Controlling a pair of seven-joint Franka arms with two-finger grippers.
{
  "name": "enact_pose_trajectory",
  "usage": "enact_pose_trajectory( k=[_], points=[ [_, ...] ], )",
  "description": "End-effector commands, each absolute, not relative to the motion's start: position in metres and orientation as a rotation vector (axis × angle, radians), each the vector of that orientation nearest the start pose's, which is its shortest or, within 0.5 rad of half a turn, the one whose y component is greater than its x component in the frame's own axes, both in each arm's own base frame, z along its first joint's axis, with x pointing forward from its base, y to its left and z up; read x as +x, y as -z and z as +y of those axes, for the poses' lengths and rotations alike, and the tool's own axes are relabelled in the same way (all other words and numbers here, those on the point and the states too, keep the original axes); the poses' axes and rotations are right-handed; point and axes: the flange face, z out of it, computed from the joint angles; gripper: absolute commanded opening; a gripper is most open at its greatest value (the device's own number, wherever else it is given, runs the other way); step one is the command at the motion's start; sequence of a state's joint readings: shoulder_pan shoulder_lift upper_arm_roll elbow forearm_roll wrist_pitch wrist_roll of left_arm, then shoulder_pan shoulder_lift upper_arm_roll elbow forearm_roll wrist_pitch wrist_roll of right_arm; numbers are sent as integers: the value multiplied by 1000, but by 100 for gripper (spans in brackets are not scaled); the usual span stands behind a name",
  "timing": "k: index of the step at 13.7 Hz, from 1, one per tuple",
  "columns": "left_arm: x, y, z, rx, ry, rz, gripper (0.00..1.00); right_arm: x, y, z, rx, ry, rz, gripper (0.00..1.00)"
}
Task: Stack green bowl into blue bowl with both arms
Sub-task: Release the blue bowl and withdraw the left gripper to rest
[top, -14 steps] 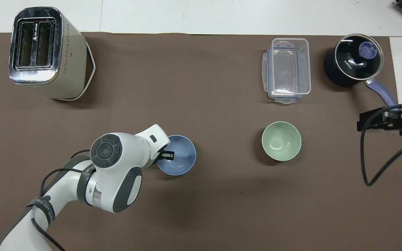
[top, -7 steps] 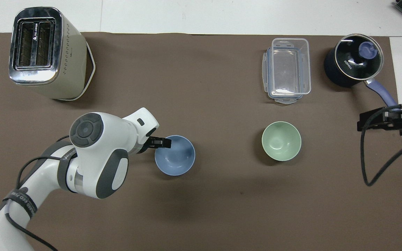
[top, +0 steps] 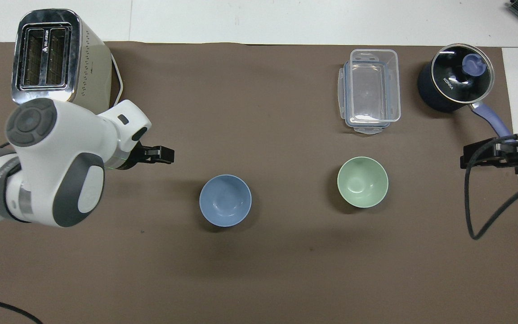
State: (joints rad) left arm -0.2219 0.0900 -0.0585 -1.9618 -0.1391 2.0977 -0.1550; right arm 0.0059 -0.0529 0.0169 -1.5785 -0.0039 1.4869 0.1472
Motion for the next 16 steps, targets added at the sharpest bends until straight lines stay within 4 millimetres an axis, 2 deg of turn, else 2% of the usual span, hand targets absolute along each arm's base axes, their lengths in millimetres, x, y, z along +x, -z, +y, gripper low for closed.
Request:
enact_pose_trajectory(
  k=[1,2,4,6,8,10,11,13,16],
  points=[
    [573,-463,-117,-3259,-19,-4,100,525,-643,11,-3119,-38,219,100],
    [576,-473,-101,-3257,-31,5,100,525,-643,11,-3119,-38,219,100],
    [581,-498,-65,-3206,-45,132,100,526,-643,12,-3118,-34,212,100],
    [581,-534,-48,-3149,-82,243,100,530,-641,13,-3114,21,198,100],
    [581,-562,-33,-3119,-89,243,100,535,-626,20,-3115,26,176,100],
    [576,-591,-29,-3107,-98,233,100,542,-589,21,-3115,40,134,100],
    [574,-594,-25,-3109,-108,220,100,545,-571,21,-3117,53,95,100],
    [562,-619,-22,-3111,-37,203,100,549,-536,22,-3113,72,83,100],
    [561,-620,-19,-3115,-32,184,100,558,-480,25,-3067,44,89,100]
  ],
)
